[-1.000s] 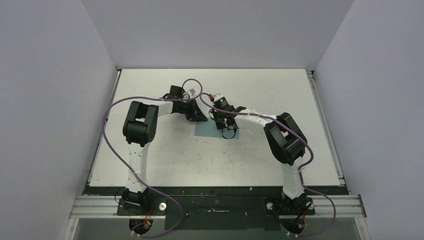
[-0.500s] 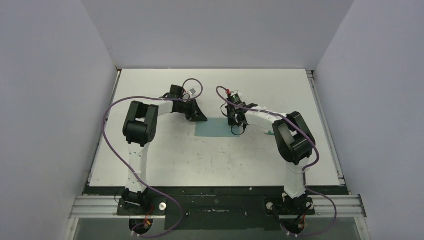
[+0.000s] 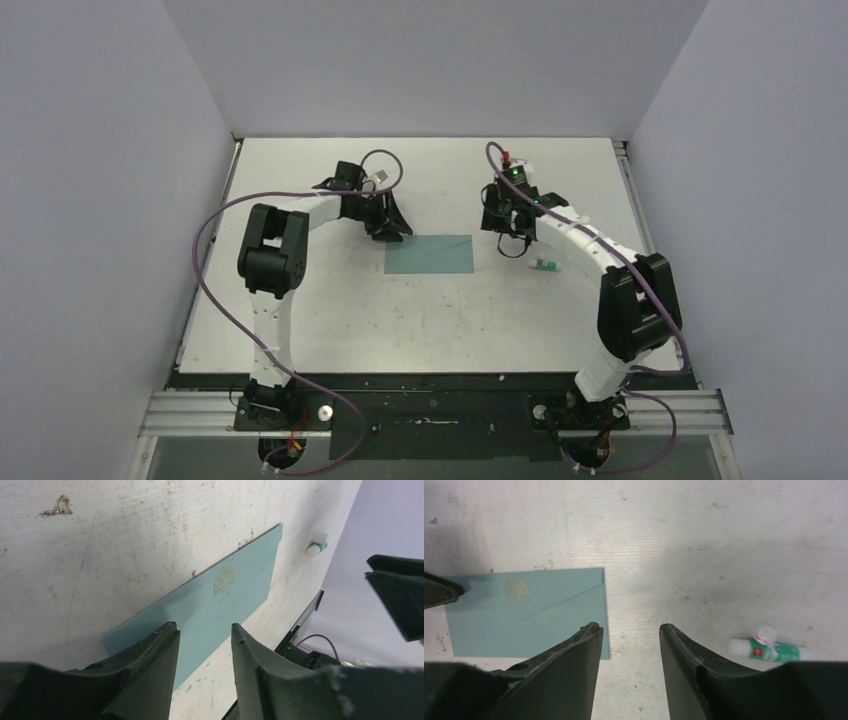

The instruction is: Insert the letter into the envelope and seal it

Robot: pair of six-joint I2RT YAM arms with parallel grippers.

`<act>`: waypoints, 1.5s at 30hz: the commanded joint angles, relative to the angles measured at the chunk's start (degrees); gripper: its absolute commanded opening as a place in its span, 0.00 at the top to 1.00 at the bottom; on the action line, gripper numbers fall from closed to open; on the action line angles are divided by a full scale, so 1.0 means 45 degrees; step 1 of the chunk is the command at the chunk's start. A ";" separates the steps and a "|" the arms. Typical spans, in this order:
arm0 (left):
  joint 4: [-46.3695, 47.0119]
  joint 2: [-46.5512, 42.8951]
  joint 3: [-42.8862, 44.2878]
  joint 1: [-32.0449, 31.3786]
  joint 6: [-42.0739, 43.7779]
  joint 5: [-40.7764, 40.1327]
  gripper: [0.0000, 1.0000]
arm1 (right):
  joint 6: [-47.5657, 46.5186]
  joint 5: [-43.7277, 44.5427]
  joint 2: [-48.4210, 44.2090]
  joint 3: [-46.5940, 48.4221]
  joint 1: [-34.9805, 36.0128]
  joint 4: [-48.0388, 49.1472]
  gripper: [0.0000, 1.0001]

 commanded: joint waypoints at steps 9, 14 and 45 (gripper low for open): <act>-0.1595 -0.3533 0.1349 0.0153 0.1334 -0.4280 0.23 | -0.0119 0.1011 -0.3817 -0.1945 -0.3313 -0.1996 0.24; -0.1546 -0.4037 0.1780 0.0152 0.1717 -0.6976 0.04 | -0.0176 0.0638 -0.3900 -0.2099 -0.3811 -0.1860 0.22; -0.0623 -0.7001 -0.0600 0.1631 0.1592 -0.7283 0.04 | -0.9876 -0.3174 -0.2539 -0.3162 -0.4781 -0.0735 0.21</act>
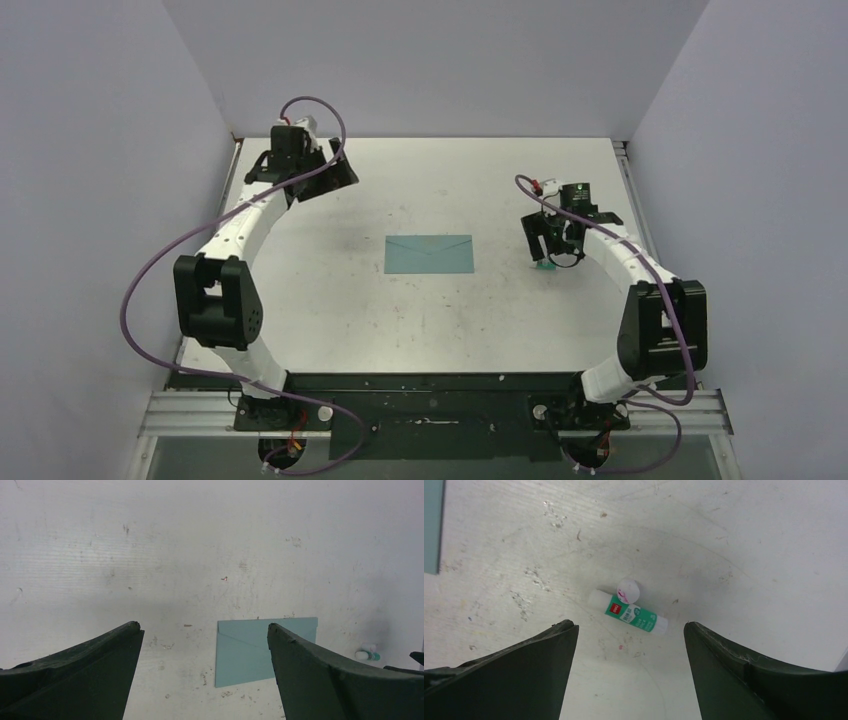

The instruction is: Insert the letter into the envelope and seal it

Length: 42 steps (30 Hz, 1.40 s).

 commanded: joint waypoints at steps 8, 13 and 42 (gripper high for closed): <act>0.0712 0.0245 0.1375 -0.0682 0.0049 0.0861 0.04 | -0.3562 -0.1415 0.0568 -0.0245 -0.0684 -0.0809 0.27; 0.0650 0.0640 0.1900 -0.0713 -0.0027 0.1084 0.04 | -0.4369 -0.1396 0.1198 0.0076 -0.0702 -0.1392 0.37; 0.0352 0.1941 0.3544 -0.0713 -0.0162 0.1533 0.03 | -0.5625 -0.1340 0.1848 -0.0341 -0.0538 -0.1918 0.64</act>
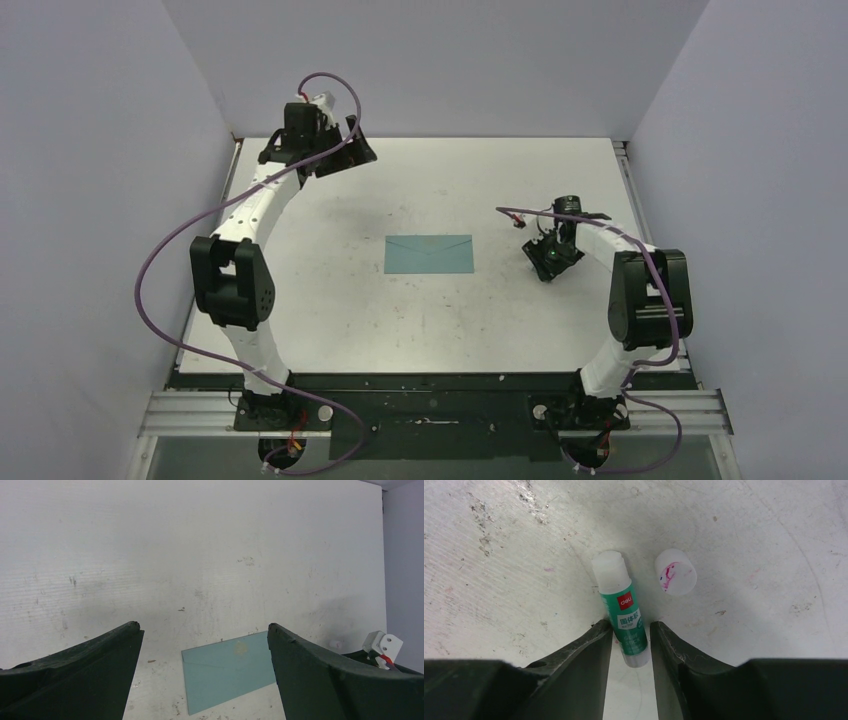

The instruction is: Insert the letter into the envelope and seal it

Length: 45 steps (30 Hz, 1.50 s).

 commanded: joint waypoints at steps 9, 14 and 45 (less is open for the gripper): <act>0.0398 -0.0559 0.0157 0.0111 0.0022 -0.0631 0.04 | -0.0013 0.0851 -0.0593 -0.0654 0.0351 -0.0447 0.60; 0.0399 -0.0668 0.0158 0.0197 0.0176 -0.0390 0.04 | -0.0040 0.0444 -0.0823 -0.0787 0.0424 -0.0605 0.75; 1.0507 -0.2095 -0.3770 -0.2484 -0.4081 0.4436 0.03 | 1.1688 -0.2854 -0.5544 -0.1738 0.2813 1.1924 0.95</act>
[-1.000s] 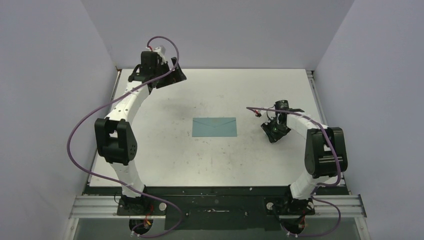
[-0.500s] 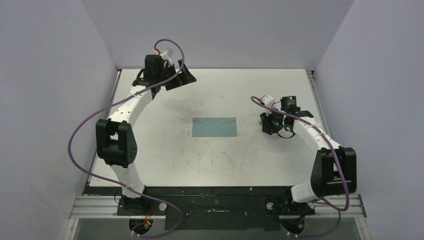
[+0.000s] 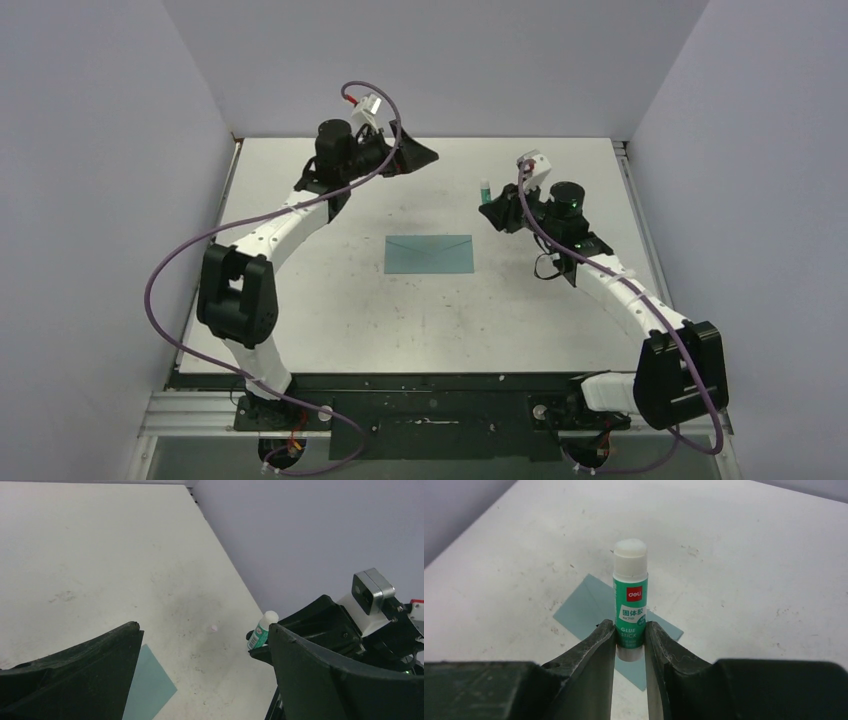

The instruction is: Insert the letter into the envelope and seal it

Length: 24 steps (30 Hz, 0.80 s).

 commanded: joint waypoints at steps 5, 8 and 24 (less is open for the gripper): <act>0.4632 -0.1050 -0.1281 -0.0310 -0.2406 0.0685 0.02 | 0.4768 0.1344 -0.0644 -0.0050 0.0094 0.3594 0.95; 0.5602 -0.0756 -0.1440 -0.0567 -0.3280 0.0866 0.00 | 0.5523 0.1986 -0.0877 -0.0205 0.0091 0.3696 0.95; 0.4732 0.0615 -0.0116 -0.1871 -0.3295 0.1440 0.16 | 0.7828 -0.0824 0.0325 0.0359 -0.0639 0.4736 0.95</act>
